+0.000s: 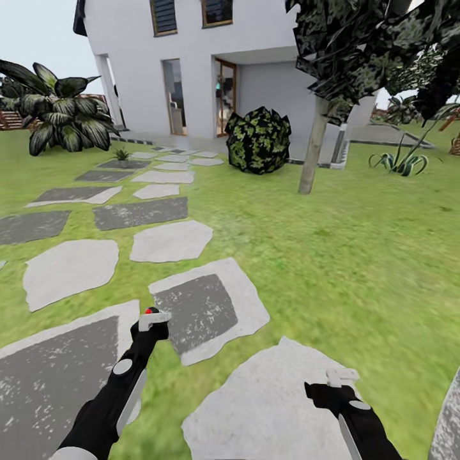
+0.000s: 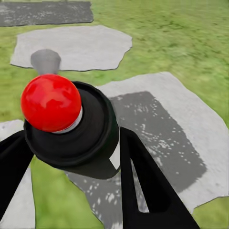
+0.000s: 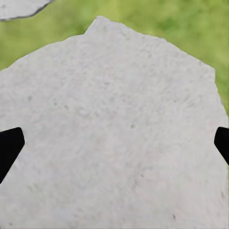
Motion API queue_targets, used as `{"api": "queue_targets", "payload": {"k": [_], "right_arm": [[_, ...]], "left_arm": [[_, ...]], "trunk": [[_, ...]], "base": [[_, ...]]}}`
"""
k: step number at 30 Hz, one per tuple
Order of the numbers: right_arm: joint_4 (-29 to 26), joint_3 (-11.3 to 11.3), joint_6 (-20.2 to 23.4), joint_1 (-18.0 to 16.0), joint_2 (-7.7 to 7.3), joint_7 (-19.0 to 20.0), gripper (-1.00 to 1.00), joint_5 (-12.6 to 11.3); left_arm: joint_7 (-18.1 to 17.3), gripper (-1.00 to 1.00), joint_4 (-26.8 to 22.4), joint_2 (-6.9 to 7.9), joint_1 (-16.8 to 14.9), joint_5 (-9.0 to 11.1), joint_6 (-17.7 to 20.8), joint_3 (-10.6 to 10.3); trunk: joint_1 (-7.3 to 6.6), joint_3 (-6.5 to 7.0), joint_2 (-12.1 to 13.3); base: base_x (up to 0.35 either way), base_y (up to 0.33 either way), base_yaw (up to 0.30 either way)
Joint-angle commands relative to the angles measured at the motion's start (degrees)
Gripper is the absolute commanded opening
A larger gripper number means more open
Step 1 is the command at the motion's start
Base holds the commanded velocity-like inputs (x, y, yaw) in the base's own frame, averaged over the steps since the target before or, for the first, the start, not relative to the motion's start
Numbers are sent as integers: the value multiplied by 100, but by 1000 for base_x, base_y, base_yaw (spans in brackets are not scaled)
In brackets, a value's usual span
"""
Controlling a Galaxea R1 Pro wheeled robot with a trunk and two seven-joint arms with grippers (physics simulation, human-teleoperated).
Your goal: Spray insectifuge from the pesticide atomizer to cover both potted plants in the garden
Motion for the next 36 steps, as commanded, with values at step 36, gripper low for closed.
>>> {"api": "queue_targets", "payload": {"k": [36], "right_arm": [[-11, -1, 33, 0, -1, -7, 100, 8]], "left_arm": [[44, -100, 3, 3, -4, 48, -12, -21]], "trunk": [[2, 186, -2]], "base": [[263, 220, 247]]}}
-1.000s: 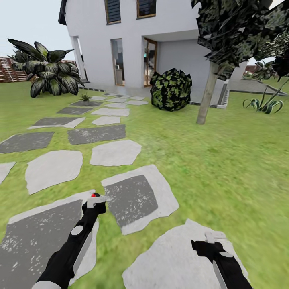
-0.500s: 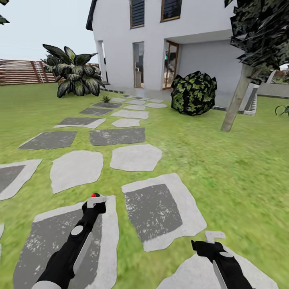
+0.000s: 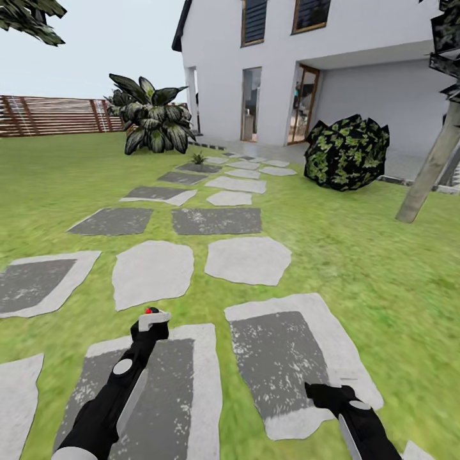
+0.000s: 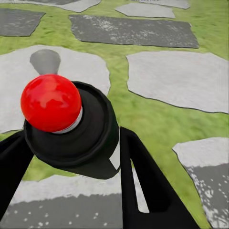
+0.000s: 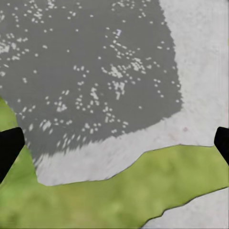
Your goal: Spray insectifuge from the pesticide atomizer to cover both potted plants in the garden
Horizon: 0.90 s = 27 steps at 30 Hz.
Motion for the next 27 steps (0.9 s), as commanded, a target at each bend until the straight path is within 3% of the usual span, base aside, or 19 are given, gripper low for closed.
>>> {"api": "queue_targets", "payload": {"k": [1, 27], "right_arm": [[-11, 1, 34, 0, -1, -7, 100, 6], [-2, 2, 34, 0, -1, -7, 100, 11]], "left_arm": [[44, -100, 3, 3, -4, 48, -12, -21], [44, -100, 3, 3, -4, 48, -12, -21]], "trunk": [[2, 2, -2], [2, 199, -2]], "base": [[263, 224, 202], [263, 224, 168]]}}
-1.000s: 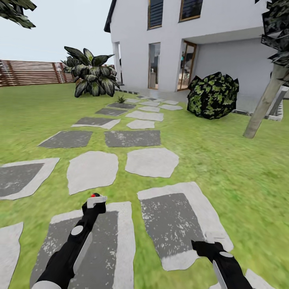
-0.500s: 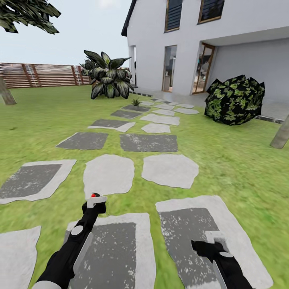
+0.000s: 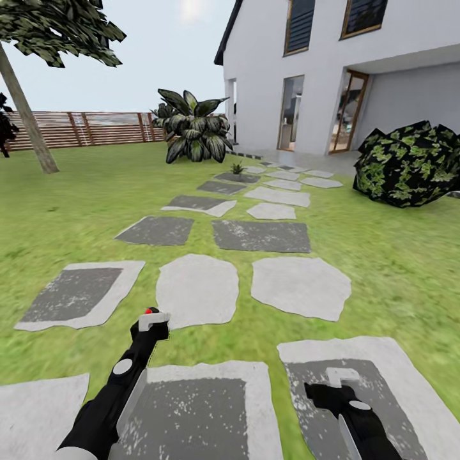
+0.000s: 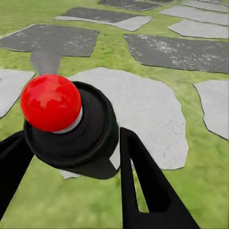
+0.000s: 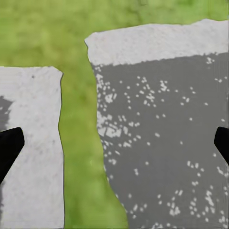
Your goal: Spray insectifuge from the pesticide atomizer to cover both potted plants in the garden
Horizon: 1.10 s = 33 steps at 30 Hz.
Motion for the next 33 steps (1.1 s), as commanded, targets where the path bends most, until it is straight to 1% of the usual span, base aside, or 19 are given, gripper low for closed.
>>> {"api": "queue_targets", "payload": {"k": [1, 10, 33], "right_arm": [[-11, 0, 34, -1, -1, -7, 100, 8], [-11, -7, 34, -1, -1, -7, 100, 8], [-11, -17, 34, -1, -9, 29, 100, -51]], "left_arm": [[44, -100, 2, 3, -3, 48, -12, -22], [44, -100, 2, 3, -3, 48, -12, -26], [44, -100, 2, -14, -3, 50, -12, -23]], "trunk": [[2, 3, -2], [2, 63, -2], [2, 68, -2]], "base": [[263, 224, 149], [263, 224, 122], [263, 224, 3]]}}
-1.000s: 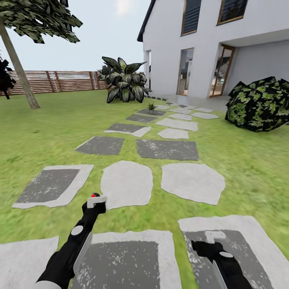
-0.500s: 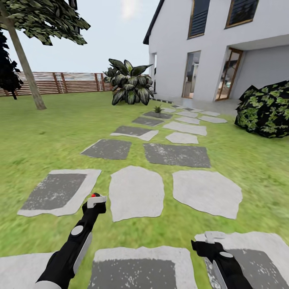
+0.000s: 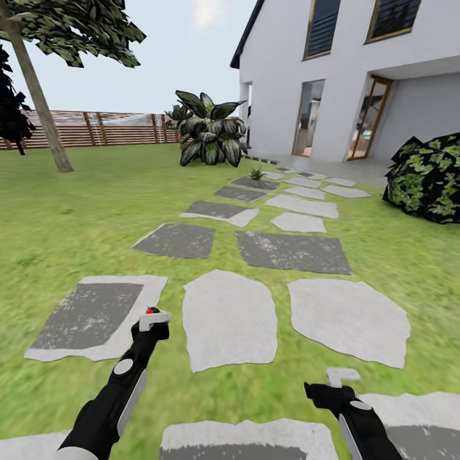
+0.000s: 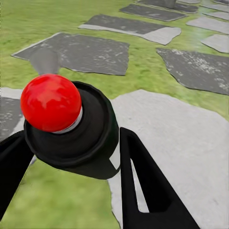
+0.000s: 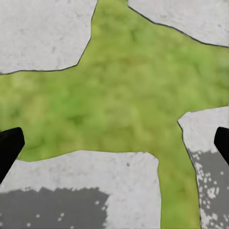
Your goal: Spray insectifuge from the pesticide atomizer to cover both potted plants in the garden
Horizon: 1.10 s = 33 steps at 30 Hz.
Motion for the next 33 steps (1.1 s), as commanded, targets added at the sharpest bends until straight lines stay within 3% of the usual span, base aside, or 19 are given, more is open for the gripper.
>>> {"api": "queue_targets", "payload": {"k": [1, 17, 33], "right_arm": [[-10, 0, 33, -2, -1, -3, 100, 2], [-10, 4, 33, -2, 7, -11, 100, 21], [-18, 17, 13, 7, 3, -30, 100, 37]], "left_arm": [[44, -100, 1, 4, -3, 49, -12, -21], [44, -100, 1, 4, -3, 46, -12, -18], [27, -100, 1, 13, 33, 62, -12, -25]], "trunk": [[2, -5, -2], [2, 9, -2], [2, 9, -2]], "base": [[263, 224, 0], [295, 195, -37], [32, 7, 0]]}}
